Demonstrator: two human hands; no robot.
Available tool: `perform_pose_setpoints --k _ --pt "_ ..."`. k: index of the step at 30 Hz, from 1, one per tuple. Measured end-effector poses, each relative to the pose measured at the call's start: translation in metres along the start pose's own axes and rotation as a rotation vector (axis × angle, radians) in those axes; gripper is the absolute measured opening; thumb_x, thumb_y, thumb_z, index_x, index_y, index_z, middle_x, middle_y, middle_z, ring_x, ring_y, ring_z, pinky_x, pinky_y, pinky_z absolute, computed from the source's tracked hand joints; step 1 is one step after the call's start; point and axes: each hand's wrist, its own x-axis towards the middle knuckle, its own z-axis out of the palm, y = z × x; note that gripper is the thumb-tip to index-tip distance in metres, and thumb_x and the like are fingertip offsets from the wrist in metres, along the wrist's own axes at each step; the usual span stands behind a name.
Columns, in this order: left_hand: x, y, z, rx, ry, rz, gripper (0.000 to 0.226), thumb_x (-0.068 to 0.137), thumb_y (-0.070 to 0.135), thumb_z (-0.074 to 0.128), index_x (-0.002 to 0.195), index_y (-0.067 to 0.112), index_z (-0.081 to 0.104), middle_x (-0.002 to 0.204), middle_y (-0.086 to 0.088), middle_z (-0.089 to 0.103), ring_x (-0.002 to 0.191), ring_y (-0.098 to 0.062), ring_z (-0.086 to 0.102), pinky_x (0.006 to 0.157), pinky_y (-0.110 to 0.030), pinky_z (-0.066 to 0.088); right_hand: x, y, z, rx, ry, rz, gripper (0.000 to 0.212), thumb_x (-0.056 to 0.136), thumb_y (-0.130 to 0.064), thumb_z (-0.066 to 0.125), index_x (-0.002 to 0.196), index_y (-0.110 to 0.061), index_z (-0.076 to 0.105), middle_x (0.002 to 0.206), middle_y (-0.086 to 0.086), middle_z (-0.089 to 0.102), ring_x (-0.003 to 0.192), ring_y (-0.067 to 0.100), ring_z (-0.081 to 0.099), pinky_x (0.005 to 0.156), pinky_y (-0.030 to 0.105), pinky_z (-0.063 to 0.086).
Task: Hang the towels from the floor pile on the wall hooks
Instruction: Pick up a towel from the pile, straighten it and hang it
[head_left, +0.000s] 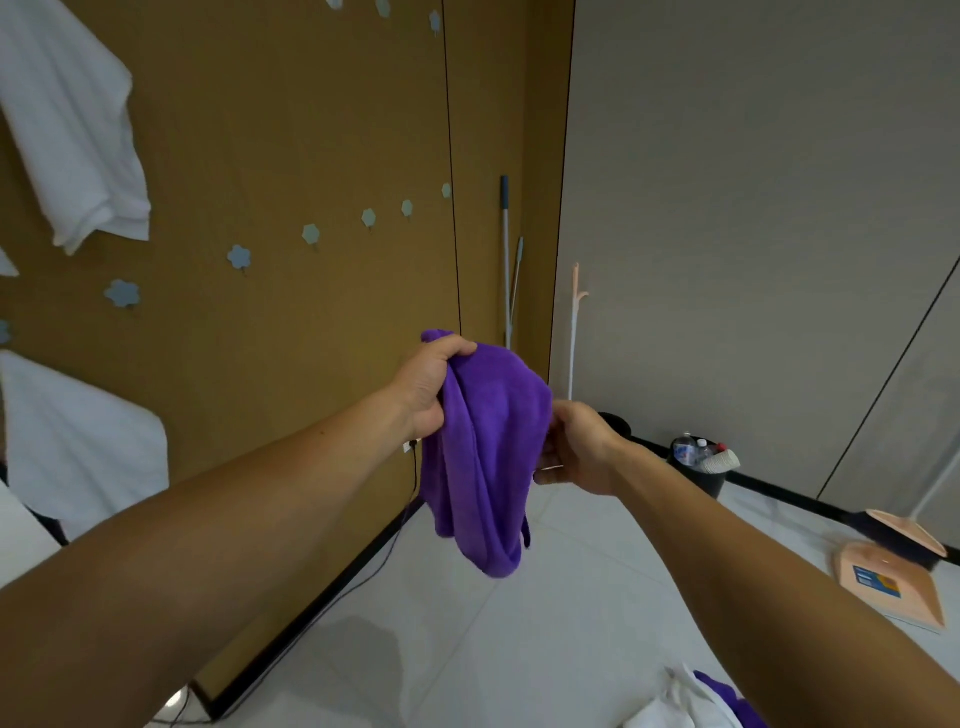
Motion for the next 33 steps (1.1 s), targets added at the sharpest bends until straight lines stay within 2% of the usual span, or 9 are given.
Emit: perform_pose_setpoints --k 4,7,9,14,19,22,25,28,33 --pt "-0.002 -0.003 -0.004 0.038 -0.111 -0.065 0.025 0.067 0.021 0.074 0.088 0.010 0.066 0.089 -0.009 0.068 0.087 -0.024 0.064 0.100 -0.041 0.045 0.001 -0.009 0.006 -0.059 -0.112 -0.097 0.023 0.096 -0.025 0.042 0.088 -0.011 0.058 0.082 0.007 0.062 0.077 0.022 0.061 0.076 0.035 0.049" --pt "-0.002 0.002 -0.011 0.208 -0.175 -0.122 0.020 0.071 0.033 0.071 0.082 0.017 0.066 0.086 -0.003 0.063 0.084 -0.019 0.060 0.104 -0.040 0.039 0.005 -0.010 0.007 0.236 -0.111 -0.217 0.027 0.096 -0.027 0.047 0.106 -0.010 0.065 0.099 0.007 0.068 0.090 0.023 0.065 0.089 0.040 0.049" --pt "-0.002 0.002 -0.015 0.320 -0.217 -0.170 0.020 0.079 0.038 0.063 0.084 0.018 0.065 0.088 -0.003 0.062 0.087 -0.020 0.058 0.104 -0.041 0.039 0.005 -0.011 0.007 0.404 -0.210 -0.242 0.029 0.091 -0.034 0.055 0.104 -0.014 0.071 0.101 0.006 0.071 0.090 0.022 0.067 0.090 0.040 0.049" --pt "-0.005 -0.004 -0.019 0.783 -0.021 -0.149 0.020 0.085 0.036 0.060 0.092 0.018 0.063 0.087 -0.002 0.065 0.084 -0.020 0.061 0.069 -0.035 0.049 0.000 -0.013 0.011 0.583 -0.369 -0.227 0.021 0.083 -0.029 0.059 0.086 -0.014 0.074 0.094 0.007 0.070 0.084 0.022 0.067 0.087 0.038 0.051" --pt "0.001 -0.005 -0.039 0.631 0.136 -0.120 0.007 0.084 0.010 0.064 0.080 0.012 0.059 0.070 -0.005 0.065 0.064 -0.019 0.061 0.054 -0.031 0.050 0.003 -0.008 0.007 0.676 -0.170 -0.178 0.027 0.085 -0.022 0.058 0.068 -0.016 0.078 0.082 0.004 0.074 0.072 0.021 0.072 0.069 0.033 0.055" --pt "0.006 -0.004 -0.049 0.567 0.306 -0.060 0.011 0.084 0.004 0.053 0.075 0.010 0.055 0.065 -0.007 0.055 0.055 -0.019 0.054 0.046 -0.029 0.049 0.002 -0.004 -0.005 0.692 -0.040 -0.095 0.011 0.079 -0.024 0.068 0.082 -0.016 0.075 0.085 0.005 0.072 0.070 0.022 0.071 0.072 0.035 0.053" --pt "0.008 0.001 -0.063 0.414 0.398 -0.111 0.011 0.085 0.010 0.043 0.077 0.013 0.050 0.064 -0.007 0.054 0.054 -0.021 0.054 0.041 -0.027 0.048 -0.001 -0.006 -0.027 0.643 0.075 -0.017 0.028 0.073 -0.015 0.075 0.099 -0.011 0.066 0.081 0.010 0.074 0.069 0.025 0.070 0.063 0.034 0.057" --pt "0.008 0.004 -0.080 0.307 0.447 -0.132 0.022 0.089 0.015 0.036 0.074 0.013 0.052 0.054 -0.006 0.057 0.036 -0.017 0.055 0.035 -0.025 0.047 -0.004 -0.006 -0.044 0.634 0.178 0.028 0.026 0.073 -0.005 0.074 0.096 -0.008 0.063 0.076 0.009 0.072 0.065 0.022 0.067 0.053 0.029 0.055" --pt "0.011 -0.002 -0.108 0.459 0.558 -0.033 0.027 0.094 0.016 0.047 0.067 0.012 0.050 0.067 -0.007 0.052 0.053 -0.020 0.049 0.046 -0.027 0.042 0.001 -0.009 -0.049 0.726 0.243 0.014 0.019 0.075 -0.010 0.076 0.090 -0.009 0.064 0.064 0.007 0.072 0.050 0.020 0.068 0.047 0.028 0.053"
